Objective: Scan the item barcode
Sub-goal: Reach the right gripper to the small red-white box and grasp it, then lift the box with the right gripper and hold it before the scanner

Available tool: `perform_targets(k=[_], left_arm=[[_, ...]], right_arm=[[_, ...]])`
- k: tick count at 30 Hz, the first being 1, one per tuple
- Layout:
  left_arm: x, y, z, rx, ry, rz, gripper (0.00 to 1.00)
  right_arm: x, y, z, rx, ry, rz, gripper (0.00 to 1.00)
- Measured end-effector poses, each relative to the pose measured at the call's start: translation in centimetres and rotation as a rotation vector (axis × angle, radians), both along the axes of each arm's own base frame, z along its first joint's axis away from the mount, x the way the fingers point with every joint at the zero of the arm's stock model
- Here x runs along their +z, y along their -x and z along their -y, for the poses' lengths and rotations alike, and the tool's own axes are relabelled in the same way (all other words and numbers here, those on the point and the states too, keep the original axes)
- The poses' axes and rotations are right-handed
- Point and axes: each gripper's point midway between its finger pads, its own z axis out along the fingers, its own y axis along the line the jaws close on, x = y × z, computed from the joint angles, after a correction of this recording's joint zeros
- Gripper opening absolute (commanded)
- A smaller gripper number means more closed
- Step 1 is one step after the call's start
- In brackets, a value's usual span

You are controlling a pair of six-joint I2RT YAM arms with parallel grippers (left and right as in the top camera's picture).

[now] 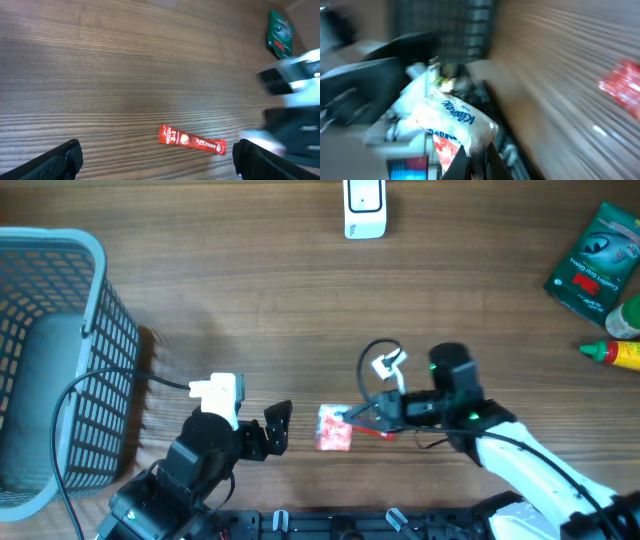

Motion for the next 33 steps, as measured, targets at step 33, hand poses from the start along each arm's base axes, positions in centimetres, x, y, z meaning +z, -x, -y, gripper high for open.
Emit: perform_targets(k=[33], left_arm=[[0.0, 0.0, 0.0, 0.000, 0.000, 0.000, 1.00]], right_arm=[[10.3, 1.1, 1.6, 0.177, -0.236, 0.250, 0.04]])
